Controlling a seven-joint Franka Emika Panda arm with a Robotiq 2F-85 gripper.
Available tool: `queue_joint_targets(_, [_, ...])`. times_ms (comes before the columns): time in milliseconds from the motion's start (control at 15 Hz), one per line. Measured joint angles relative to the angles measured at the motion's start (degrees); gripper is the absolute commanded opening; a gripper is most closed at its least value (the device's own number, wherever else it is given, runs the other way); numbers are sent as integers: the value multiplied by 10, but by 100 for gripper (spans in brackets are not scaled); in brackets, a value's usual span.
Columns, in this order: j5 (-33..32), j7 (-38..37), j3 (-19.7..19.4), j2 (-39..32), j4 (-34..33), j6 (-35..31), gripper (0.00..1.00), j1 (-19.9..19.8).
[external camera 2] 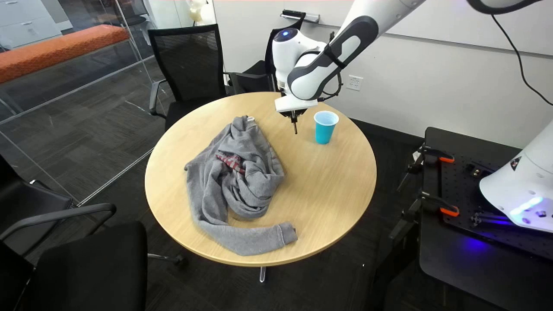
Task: Put the pen in the cup
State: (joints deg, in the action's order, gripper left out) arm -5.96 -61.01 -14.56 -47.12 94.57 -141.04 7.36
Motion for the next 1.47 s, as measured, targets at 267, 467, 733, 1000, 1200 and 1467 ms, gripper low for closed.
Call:
queue_joint_targets(267, [-71, 59, -5, 80, 71, 0, 3, 19])
queue_joint_targets(467, [-110, 111, -3, 129, 116, 0, 3, 25])
queue_joint_targets(733, [-138, 193, 9, 184, 171, -1, 3, 25])
queue_joint_targets(1000, [-155, 277, 29, 236, 225, -1, 3, 25])
queue_joint_targets(1200, [-181, 300, 39, 271, 264, -2, 3, 26])
queue_joint_targets(1467, [-207, 307, 41, 314, 318, -1, 12, 26])
